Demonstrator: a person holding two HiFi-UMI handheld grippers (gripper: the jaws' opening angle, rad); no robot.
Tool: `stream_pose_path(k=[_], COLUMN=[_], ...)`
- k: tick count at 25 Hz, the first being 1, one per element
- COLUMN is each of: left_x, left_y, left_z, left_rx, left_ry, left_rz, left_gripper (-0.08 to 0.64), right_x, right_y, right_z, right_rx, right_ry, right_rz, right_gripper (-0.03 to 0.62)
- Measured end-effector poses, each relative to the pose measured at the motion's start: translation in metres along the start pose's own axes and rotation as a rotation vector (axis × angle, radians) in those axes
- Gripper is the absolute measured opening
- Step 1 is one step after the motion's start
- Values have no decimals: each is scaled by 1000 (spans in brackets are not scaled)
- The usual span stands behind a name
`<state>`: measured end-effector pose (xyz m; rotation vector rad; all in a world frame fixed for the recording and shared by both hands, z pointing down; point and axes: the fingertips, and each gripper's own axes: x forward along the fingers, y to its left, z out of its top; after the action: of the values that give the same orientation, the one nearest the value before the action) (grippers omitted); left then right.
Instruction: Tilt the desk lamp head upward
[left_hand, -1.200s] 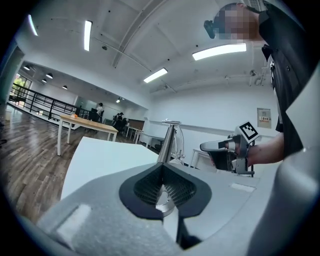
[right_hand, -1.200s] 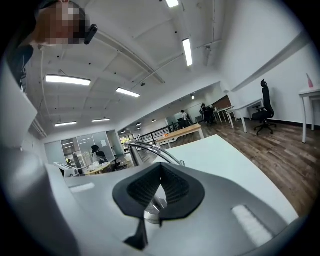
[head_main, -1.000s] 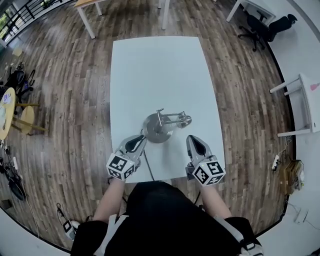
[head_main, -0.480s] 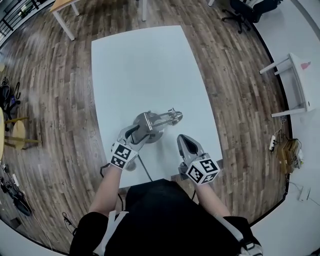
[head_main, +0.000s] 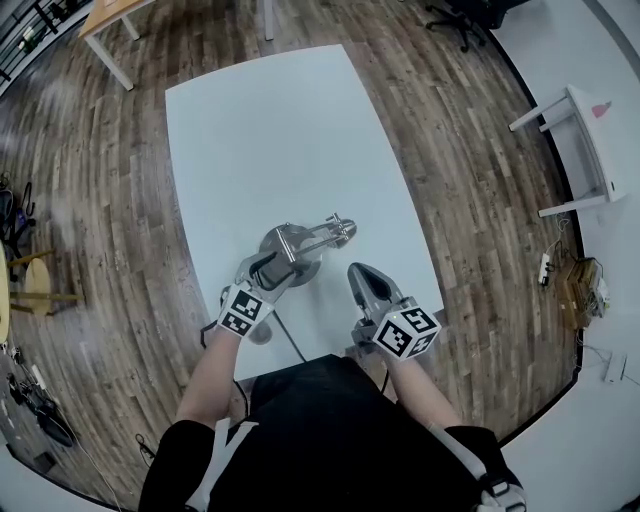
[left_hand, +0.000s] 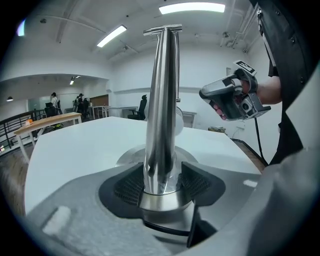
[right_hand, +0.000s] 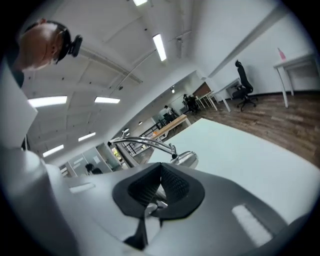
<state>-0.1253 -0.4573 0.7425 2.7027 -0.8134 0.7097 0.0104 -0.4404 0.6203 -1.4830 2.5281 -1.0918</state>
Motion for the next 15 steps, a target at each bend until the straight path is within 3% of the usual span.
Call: stream_pose_path(k=[1, 4, 10, 12, 15], left_x=[0, 2, 1, 2, 6], left_y=[-1, -1, -4, -4, -6], left_z=[0, -1, -2, -1, 1], left_rx=[2, 2, 9, 14, 18], left_ry=[1, -4, -10, -13, -1], left_rz=[-5, -11, -10, -6, 3], left_gripper=[244, 244, 244, 244, 245], right_x=[4, 21, 40, 46, 53], right_y=[0, 7, 10, 3, -7], right_z=[2, 14, 24, 23, 25], right_rx=[82, 349, 875, 963, 1015], right_ry=[-17, -67, -154, -173, -191], right_rz=[23, 141, 294, 295, 286], right_gripper=[5, 116, 183, 183, 189])
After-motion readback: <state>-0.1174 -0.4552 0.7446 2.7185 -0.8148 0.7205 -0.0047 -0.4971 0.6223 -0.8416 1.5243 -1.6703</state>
